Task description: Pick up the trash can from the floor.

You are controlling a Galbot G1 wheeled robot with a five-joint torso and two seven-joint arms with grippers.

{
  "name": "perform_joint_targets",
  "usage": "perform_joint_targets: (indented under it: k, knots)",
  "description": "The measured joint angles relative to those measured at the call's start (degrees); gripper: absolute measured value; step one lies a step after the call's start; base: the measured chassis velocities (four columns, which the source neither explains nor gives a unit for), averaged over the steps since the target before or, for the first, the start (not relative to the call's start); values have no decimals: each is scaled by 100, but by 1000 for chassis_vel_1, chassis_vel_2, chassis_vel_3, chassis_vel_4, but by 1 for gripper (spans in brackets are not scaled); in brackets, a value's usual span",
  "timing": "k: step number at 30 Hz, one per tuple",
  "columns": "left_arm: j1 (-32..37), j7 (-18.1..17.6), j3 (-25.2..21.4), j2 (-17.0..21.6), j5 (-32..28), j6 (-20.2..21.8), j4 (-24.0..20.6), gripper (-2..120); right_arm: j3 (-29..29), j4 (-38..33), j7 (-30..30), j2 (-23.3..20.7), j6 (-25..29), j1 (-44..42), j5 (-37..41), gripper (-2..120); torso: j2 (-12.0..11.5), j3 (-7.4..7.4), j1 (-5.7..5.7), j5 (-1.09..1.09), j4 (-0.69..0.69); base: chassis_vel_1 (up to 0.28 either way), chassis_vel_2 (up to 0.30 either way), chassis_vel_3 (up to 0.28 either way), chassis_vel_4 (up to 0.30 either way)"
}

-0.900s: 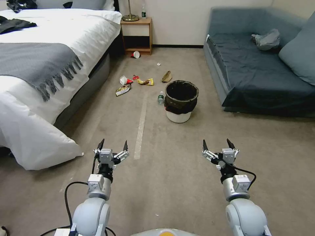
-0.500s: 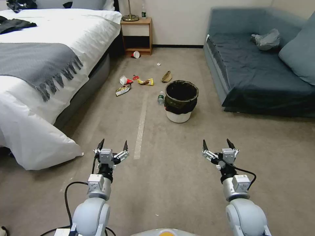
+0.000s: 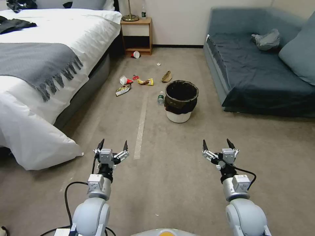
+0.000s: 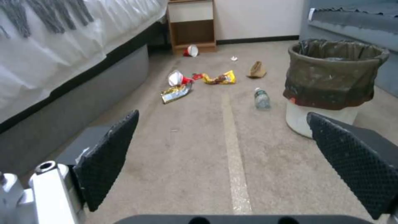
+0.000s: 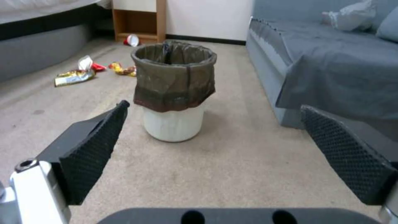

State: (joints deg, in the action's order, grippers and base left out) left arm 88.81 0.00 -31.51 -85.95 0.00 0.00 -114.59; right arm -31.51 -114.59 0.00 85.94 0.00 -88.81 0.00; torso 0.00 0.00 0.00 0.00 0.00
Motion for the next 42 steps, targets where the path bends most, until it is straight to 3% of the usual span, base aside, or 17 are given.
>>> perform_joint_targets:
  k: [11, 18, 21, 42]
  knots:
    - [6, 0, 30, 19, -91, -11, -12, 100, 4, -58, -22, 26, 0, -55, -29, 100, 0, 0, 0, 0, 1, 0, 0, 0, 0]
    - [167, 28, 633, 365, -1475, -287, -659, 100, 203, -1449, -466, 584, 176, -1077, -615, 100, 0, -1, 0, -1, -4, 0, 0, 0, 0]
    - [209, 53, 697, 389, -1623, -294, -666, 100, 215, -1527, -478, 617, 186, -1137, -578, 100, 0, 0, 0, -1, 0, 0, 0, 0, 0]
    - [197, 43, 476, 371, -1402, -764, -301, 100, 215, -1314, -459, 635, 223, -1109, -437, 100, 0, 0, 0, 0, 0, 0, 0, 0, 0]
